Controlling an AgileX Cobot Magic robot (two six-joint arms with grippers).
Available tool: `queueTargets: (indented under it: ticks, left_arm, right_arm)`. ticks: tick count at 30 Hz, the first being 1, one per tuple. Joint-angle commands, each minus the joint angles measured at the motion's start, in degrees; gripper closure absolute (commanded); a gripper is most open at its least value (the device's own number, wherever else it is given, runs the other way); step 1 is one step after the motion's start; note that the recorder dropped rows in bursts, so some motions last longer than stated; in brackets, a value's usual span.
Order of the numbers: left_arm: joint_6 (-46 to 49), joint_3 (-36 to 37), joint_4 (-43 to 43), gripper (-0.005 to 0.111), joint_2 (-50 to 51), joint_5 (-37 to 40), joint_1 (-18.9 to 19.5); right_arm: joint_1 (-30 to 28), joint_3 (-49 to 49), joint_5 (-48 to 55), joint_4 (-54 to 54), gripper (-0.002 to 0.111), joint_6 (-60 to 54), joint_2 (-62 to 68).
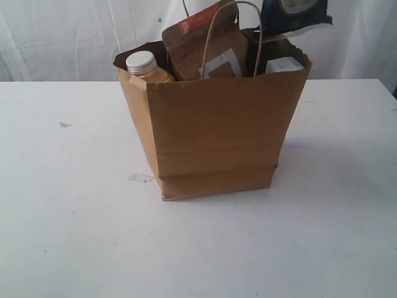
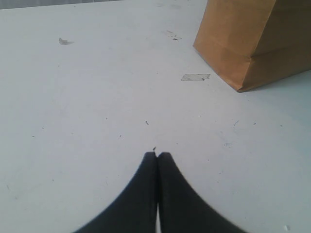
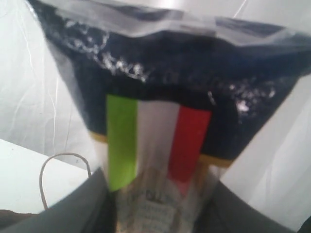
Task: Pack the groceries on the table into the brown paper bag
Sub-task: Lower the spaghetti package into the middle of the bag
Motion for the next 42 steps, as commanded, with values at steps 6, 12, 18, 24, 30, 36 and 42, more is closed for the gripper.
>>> queueTargets:
  ticks: [6, 12, 18, 24, 30, 36, 42]
  left_arm:
    - [-0.45, 0.16, -0.14, 0.107, -0.31, -0.06, 0.25]
    - [-0.45, 0.16, -0.14, 0.107, -0.31, -0.06, 0.25]
    - [-0.45, 0.16, -0.14, 0.107, -0.31, -0.06, 0.25]
    - [-0.45, 0.16, -0.14, 0.107, -0.31, -0.06, 0.25]
    - [-0.45, 0.16, -0.14, 0.107, -0.31, -0.06, 0.25]
    - [-0.45, 0.16, -0.14, 0.107, -0.31, -0.06, 0.25]
    - [-0.45, 0.16, -0.14, 0.107, -0.31, -0.06, 0.25]
  right_arm:
    - [-0.53, -0.71, -7.18, 3.51, 0.108, 0.28, 0.73]
    - [-0.53, -0.71, -7.52, 9.51, 0.108, -2.96, 0.77]
    - [-0.53, -0.68, -7.52, 14.42, 0.108, -6.12, 1.01]
    - [-0.53, -0.68, -7.25, 17.04, 0.108, -7.66, 3.28]
    - [-0.53, -0.59, -6.80, 17.04, 0.108, -7.66, 5.36]
    - [-0.53, 2.69, -6.23, 17.17, 0.108, -7.66, 5.50]
    - [-0.42, 7.13, -6.46, 17.69, 0.108, -7.38, 5.50]
